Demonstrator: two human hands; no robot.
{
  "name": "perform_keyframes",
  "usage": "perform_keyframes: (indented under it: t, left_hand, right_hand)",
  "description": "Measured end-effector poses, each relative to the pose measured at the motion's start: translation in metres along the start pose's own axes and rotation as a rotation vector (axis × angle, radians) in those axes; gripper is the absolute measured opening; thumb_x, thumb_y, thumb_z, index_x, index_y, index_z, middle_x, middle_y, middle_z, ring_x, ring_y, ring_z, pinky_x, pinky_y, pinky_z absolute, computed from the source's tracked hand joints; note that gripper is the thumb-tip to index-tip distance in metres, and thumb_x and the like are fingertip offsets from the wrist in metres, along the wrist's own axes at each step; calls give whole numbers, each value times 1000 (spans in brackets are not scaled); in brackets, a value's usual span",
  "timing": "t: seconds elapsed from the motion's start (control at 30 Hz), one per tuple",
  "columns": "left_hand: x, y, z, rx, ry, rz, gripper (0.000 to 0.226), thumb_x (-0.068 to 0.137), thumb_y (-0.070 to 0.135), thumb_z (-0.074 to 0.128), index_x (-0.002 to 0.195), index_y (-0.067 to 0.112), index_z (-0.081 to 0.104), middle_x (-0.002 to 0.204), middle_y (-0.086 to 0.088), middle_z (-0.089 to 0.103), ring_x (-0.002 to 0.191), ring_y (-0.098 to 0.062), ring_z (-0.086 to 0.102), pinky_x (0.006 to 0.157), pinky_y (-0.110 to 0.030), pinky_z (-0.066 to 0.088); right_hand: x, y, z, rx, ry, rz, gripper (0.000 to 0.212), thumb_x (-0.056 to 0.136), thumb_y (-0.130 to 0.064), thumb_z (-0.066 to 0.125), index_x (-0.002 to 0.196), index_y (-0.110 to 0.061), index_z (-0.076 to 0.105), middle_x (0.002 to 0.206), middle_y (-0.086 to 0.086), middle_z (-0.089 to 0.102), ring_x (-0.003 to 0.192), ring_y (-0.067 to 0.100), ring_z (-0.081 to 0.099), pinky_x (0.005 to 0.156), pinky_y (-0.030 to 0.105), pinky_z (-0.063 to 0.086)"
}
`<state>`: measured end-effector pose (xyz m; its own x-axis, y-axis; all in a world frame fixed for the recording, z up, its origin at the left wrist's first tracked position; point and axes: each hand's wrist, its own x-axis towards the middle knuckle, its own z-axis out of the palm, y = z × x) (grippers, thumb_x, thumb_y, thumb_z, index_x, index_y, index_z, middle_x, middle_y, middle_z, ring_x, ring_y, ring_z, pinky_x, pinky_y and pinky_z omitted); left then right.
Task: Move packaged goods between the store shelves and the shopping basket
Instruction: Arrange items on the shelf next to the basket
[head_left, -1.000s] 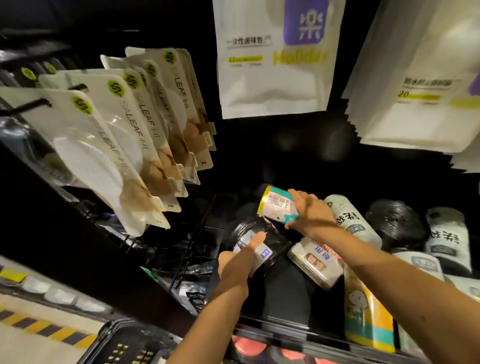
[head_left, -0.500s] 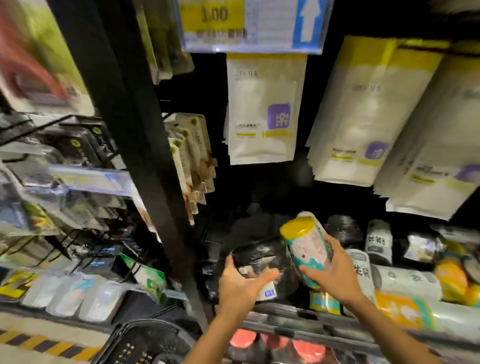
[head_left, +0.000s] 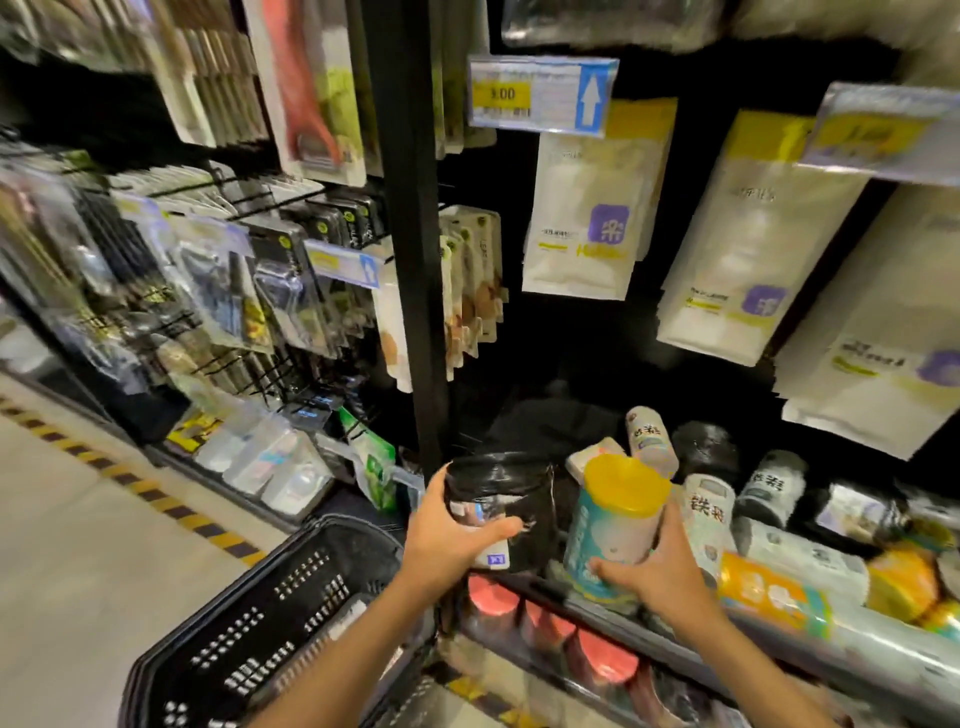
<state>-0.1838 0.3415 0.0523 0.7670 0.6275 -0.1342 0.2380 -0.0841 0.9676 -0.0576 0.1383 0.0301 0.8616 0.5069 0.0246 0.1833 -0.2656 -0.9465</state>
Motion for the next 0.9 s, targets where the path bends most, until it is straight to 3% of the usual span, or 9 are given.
perform_keyframes:
  t: [0.1, 0.2, 0.27, 0.37, 0.5, 0.63, 0.73, 0.8, 0.9]
  left_hand:
    - [-27, -8, -19, -29, 96, -31, 76, 51, 25, 94, 114, 29, 53, 103, 11, 68, 85, 4, 64, 78, -14, 51]
    - [-53, -21, -45, -60, 212, -74, 92, 39, 37, 95, 119, 31, 51, 111, 10, 66, 98, -7, 64, 91, -31, 52]
    - [-69, -30, -67, -57, 291, -93, 104, 33, 44, 92, 124, 28, 47, 114, 8, 64, 102, -10, 63, 94, -34, 51]
    - [-87, -44, -107, -27, 398, -125, 100, 38, 35, 94, 122, 26, 42, 115, 4, 61, 101, -11, 62, 95, -35, 50]
    - [-99, -67, -162, -18, 529, -162, 97, 45, 24, 95, 125, 21, 40, 116, 4, 58, 109, -15, 58, 100, -38, 46]
    - [-96, -95, -208, -16, 621, -215, 99, 38, 38, 92, 121, 25, 40, 116, 7, 59, 109, -14, 59, 99, -38, 48]
    - [-86, -124, -236, -31, 637, -264, 90, 50, 19, 93, 120, 27, 37, 114, 9, 56, 111, -13, 57, 100, -31, 45]
    - [-75, -145, -254, -26, 624, -291, 87, 52, 14, 92, 118, 29, 36, 112, 12, 54, 112, -14, 55, 103, -33, 43]
    - [-57, -180, -273, -11, 610, -334, 89, 51, 12, 92, 117, 28, 35, 116, 7, 52, 115, -15, 52, 105, -34, 41]
  right_hand:
    - [-9, -11, 15, 63, -136, -3, 93, 53, 5, 87, 123, -26, 33, 115, -16, 50, 101, -5, 52, 80, 15, 46]
    - [-16, -25, 43, 108, -303, -26, 96, 52, 6, 88, 122, -31, 33, 116, -15, 51, 97, -8, 53, 71, 4, 46]
    - [-19, -34, 67, 133, -390, -30, 93, 44, -9, 92, 117, -32, 39, 115, -10, 56, 95, -5, 60, 72, 10, 49]
    - [-28, -44, 110, 146, -477, -17, 94, 36, -33, 90, 116, -40, 41, 116, -9, 58, 102, 3, 61, 78, 23, 53]
    - [-29, -53, 172, 210, -583, 5, 82, 47, 5, 89, 109, -28, 46, 107, -1, 62, 86, -1, 66, 66, 17, 53]
    - [-15, -49, 240, 202, -615, 51, 79, 48, 17, 84, 106, -22, 46, 103, 6, 62, 80, -1, 66, 66, 16, 54]
    - [-2, -40, 286, 134, -647, 82, 77, 53, 19, 79, 107, -23, 44, 107, 7, 60, 82, -2, 65, 71, 17, 54]
    - [6, -32, 314, 76, -678, 102, 79, 49, 8, 88, 107, -25, 44, 109, 7, 60, 86, 1, 65, 74, 20, 55]
    - [19, -13, 352, 12, -669, 123, 92, 29, -31, 94, 108, -30, 46, 111, 5, 61, 99, 15, 62, 85, 33, 52]
